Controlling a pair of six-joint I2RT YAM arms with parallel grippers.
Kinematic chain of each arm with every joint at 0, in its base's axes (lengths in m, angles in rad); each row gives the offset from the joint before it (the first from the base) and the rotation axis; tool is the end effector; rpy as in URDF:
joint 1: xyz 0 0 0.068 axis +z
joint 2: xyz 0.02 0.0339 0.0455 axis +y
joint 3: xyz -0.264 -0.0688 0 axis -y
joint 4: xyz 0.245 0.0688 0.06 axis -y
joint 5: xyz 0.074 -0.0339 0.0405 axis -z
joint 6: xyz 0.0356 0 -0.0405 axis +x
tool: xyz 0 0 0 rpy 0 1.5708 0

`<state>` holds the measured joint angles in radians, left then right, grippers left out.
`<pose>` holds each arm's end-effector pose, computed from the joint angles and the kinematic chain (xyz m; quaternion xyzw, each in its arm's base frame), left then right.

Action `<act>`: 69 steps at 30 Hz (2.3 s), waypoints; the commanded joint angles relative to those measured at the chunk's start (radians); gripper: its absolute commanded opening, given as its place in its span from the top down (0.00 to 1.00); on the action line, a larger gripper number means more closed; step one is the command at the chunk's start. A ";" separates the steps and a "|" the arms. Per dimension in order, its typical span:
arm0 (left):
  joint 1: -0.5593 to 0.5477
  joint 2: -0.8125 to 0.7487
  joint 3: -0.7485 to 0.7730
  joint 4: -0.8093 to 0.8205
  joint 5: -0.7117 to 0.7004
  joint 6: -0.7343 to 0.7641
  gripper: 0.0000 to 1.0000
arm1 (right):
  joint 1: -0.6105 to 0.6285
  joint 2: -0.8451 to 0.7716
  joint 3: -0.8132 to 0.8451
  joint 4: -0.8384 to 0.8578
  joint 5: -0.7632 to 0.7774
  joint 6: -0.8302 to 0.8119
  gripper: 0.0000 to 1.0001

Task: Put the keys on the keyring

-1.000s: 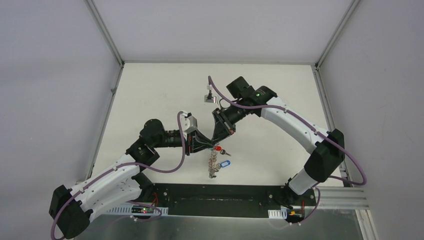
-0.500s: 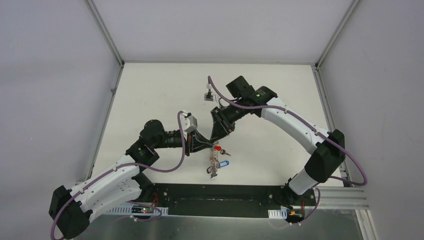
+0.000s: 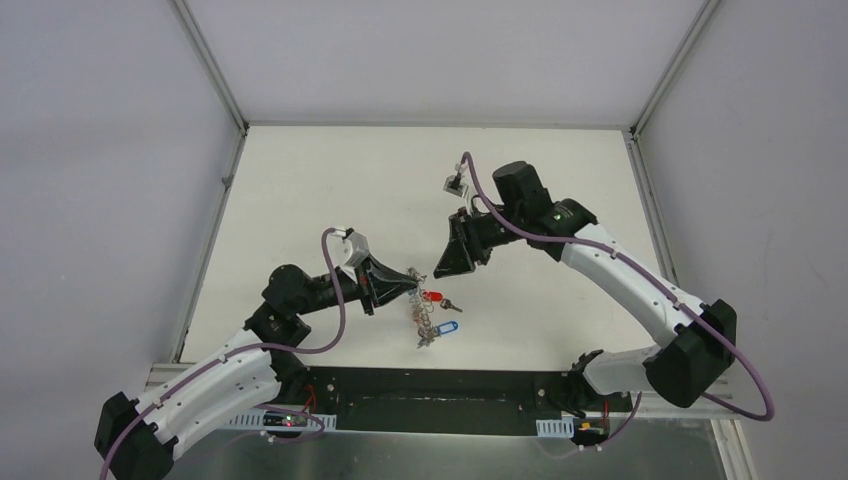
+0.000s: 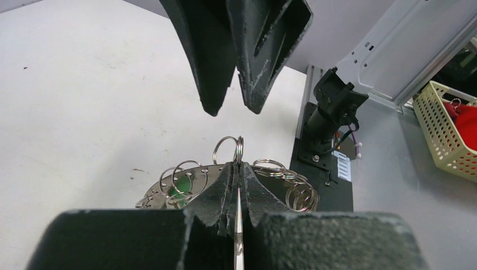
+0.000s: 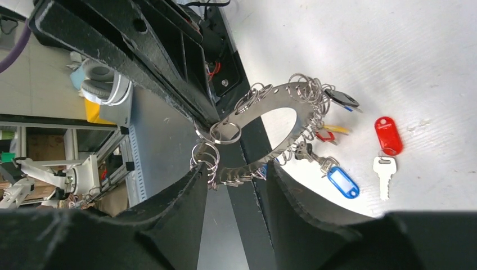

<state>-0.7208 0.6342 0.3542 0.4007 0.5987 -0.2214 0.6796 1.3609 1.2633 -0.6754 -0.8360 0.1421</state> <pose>0.1085 -0.1220 0.2723 0.3705 0.5595 -0.4989 0.5485 0.2049 0.1995 0.3392 -0.3756 0.7701 0.4847 0.1760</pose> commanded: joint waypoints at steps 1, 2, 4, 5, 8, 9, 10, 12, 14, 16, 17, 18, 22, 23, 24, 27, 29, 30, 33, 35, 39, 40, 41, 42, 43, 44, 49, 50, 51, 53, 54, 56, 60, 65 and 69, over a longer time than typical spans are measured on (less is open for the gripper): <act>-0.006 -0.042 -0.017 0.172 -0.077 -0.066 1.00 | 0.001 -0.060 -0.102 0.231 -0.061 0.095 0.55; -0.007 -0.043 -0.019 0.179 -0.081 -0.071 1.00 | 0.001 -0.059 -0.125 0.298 -0.061 0.095 0.55; -0.006 -0.045 -0.019 0.188 -0.082 -0.076 1.00 | 0.003 -0.060 -0.166 0.396 -0.166 0.244 0.55; -0.006 -0.044 -0.018 0.188 -0.082 -0.077 1.00 | 0.004 -0.060 -0.180 0.430 -0.188 0.277 0.55; -0.006 -0.041 -0.014 0.190 -0.080 -0.085 1.00 | 0.010 -0.052 -0.200 0.512 -0.188 0.323 0.53; -0.006 -0.041 -0.014 0.191 -0.082 -0.089 1.00 | 0.013 -0.046 -0.200 0.533 -0.189 0.336 0.53; -0.006 -0.039 -0.014 0.192 -0.080 -0.092 1.00 | 0.017 -0.041 -0.199 0.555 -0.192 0.350 0.53; -0.006 -0.035 -0.014 0.194 -0.079 -0.097 1.00 | 0.026 -0.035 -0.199 0.597 -0.198 0.372 0.54; -0.006 -0.037 -0.014 0.194 -0.080 -0.099 1.00 | 0.035 -0.035 -0.199 0.615 -0.192 0.380 0.54; -0.006 -0.037 -0.013 0.192 -0.082 -0.101 1.00 | 0.039 -0.036 -0.199 0.623 -0.188 0.382 0.55; -0.006 -0.037 -0.011 0.191 -0.083 -0.101 1.00 | 0.042 -0.035 -0.199 0.623 -0.185 0.382 0.55; -0.006 -0.036 -0.012 0.191 -0.082 -0.101 1.00 | 0.044 -0.033 -0.199 0.624 -0.185 0.382 0.56; -0.006 -0.032 -0.011 0.193 -0.082 -0.104 1.00 | 0.053 -0.025 -0.194 0.623 -0.185 0.379 0.59; -0.006 -0.032 -0.011 0.193 -0.084 -0.104 1.00 | 0.054 -0.026 -0.195 0.617 -0.180 0.376 0.59; -0.005 -0.034 -0.011 0.193 -0.086 -0.104 1.00 | 0.054 -0.028 -0.197 0.613 -0.173 0.372 0.58; -0.006 -0.037 -0.009 0.183 -0.091 -0.102 1.00 | 0.054 -0.038 -0.198 0.609 -0.163 0.369 0.56; -0.006 -0.039 -0.008 0.177 -0.095 -0.101 1.00 | 0.054 -0.042 -0.194 0.597 -0.161 0.364 0.56; -0.005 -0.039 -0.008 0.175 -0.098 -0.101 1.00 | 0.053 -0.043 -0.193 0.584 -0.159 0.356 0.57; -0.005 -0.043 -0.008 0.169 -0.108 -0.102 1.00 | 0.054 -0.049 -0.197 0.547 -0.156 0.327 0.70; -0.006 -0.042 -0.009 0.166 -0.115 -0.102 1.00 | 0.054 -0.052 -0.204 0.544 -0.165 0.326 0.82; -0.006 -0.044 -0.009 0.163 -0.116 -0.104 1.00 | 0.058 -0.057 -0.212 0.546 -0.177 0.324 0.85; -0.006 -0.044 -0.008 0.162 -0.116 -0.104 1.00 | 0.060 -0.058 -0.212 0.547 -0.175 0.324 0.85; -0.006 -0.042 -0.009 0.161 -0.114 -0.105 1.00 | 0.061 -0.057 -0.212 0.549 -0.177 0.324 0.85; -0.006 -0.044 -0.008 0.160 -0.114 -0.105 1.00 | 0.064 -0.056 -0.212 0.553 -0.179 0.325 0.85; -0.006 -0.044 -0.009 0.158 -0.114 -0.106 1.00 | 0.069 -0.054 -0.210 0.555 -0.179 0.325 0.86; -0.006 -0.044 -0.008 0.158 -0.115 -0.105 1.00 | 0.072 -0.051 -0.207 0.555 -0.178 0.324 0.89; -0.006 -0.049 -0.003 0.140 -0.117 -0.101 1.00 | 0.081 -0.041 -0.189 0.500 -0.156 0.283 1.00; -0.006 -0.052 0.004 0.116 -0.118 -0.095 1.00 | 0.081 -0.042 -0.181 0.472 -0.146 0.267 1.00; -0.006 -0.057 0.015 0.080 -0.119 -0.085 0.97 | 0.081 -0.043 -0.172 0.445 -0.134 0.250 1.00; -0.006 -0.071 0.045 -0.044 -0.119 -0.048 0.73 | 0.082 -0.036 -0.141 0.369 -0.107 0.212 1.00; -0.006 -0.080 0.069 -0.098 -0.120 -0.023 0.61 | 0.081 -0.030 -0.119 0.324 -0.100 0.183 1.00; -0.006 -0.097 0.105 -0.209 -0.121 0.033 0.48 | 0.081 -0.005 -0.062 0.191 -0.084 0.126 1.00; -0.006 -0.104 0.177 -0.372 -0.083 0.174 0.45 | 0.082 0.071 0.075 -0.051 -0.059 0.028 1.00; -0.006 -0.059 0.248 -0.511 -0.011 0.348 0.49 | 0.081 0.171 0.214 -0.263 -0.076 -0.005 1.00; -0.006 -0.024 0.275 -0.550 0.003 0.452 0.49 | 0.081 0.221 0.253 -0.339 -0.108 0.030 1.00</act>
<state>-0.7212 0.5812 0.5804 -0.0586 0.5594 0.0673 0.7570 1.5551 1.4494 -0.8684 -0.8974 0.1757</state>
